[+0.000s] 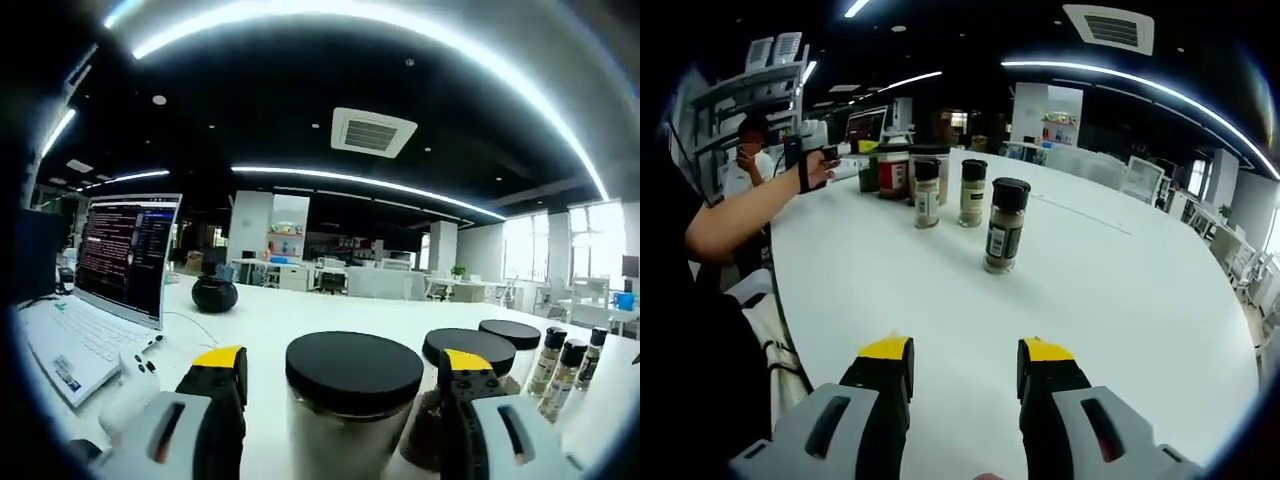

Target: Pick up the mixed condiments and ingredients on the table and sort them into separate groups

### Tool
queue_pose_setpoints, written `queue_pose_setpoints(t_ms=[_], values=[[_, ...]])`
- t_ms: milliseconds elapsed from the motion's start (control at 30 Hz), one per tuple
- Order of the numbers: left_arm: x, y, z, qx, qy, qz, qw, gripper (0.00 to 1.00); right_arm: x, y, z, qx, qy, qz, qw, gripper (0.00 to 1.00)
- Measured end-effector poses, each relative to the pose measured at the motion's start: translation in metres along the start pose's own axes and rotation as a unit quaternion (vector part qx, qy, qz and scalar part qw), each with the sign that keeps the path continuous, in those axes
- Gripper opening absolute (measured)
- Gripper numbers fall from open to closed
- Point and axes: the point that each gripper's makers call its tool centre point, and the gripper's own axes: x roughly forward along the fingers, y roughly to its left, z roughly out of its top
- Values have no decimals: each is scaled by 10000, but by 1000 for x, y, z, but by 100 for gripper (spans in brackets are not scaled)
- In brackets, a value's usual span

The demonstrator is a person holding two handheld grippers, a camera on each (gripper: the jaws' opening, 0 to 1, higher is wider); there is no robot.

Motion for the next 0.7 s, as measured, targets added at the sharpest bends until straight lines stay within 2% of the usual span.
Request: queue_pose_setpoints(t_ms=[67, 267, 333, 400, 467, 533, 567, 633, 700], values=[[-8, 5, 0, -38, 19, 29, 10000, 76, 1, 1, 0, -30, 5, 14, 10000, 42], [-29, 2, 8, -81, -109, 86, 9999, 74, 10, -2, 4, -147, -42, -30, 9999, 43], [-34, 5, 14, 320, -193, 287, 9989, 74, 12, -4, 5, -272, -19, -68, 9996, 43], [-38, -4, 15, 408, -120, 268, 9987, 73, 13, -6, 8, -357, -60, -102, 9993, 43], [-45, -22, 17, 477, -97, 122, 9987, 73, 15, -10, 13, -341, -146, -108, 9993, 43], [-47, -48, 21, 715, -237, -408, 9963, 74, 17, -13, 18, -310, -262, -122, 9991, 43], [-49, -60, 24, 791, -350, -567, 9946, 75, 19, -14, 21, -301, -304, -129, 9990, 43], [-53, -84, 23, 861, -317, -979, 9910, 75, 22, -15, 26, -308, -392, -125, 9987, 43], [-56, -101, 22, 846, -260, -1211, 9887, 76, 25, -16, 28, -339, -414, -93, 9985, 44]])
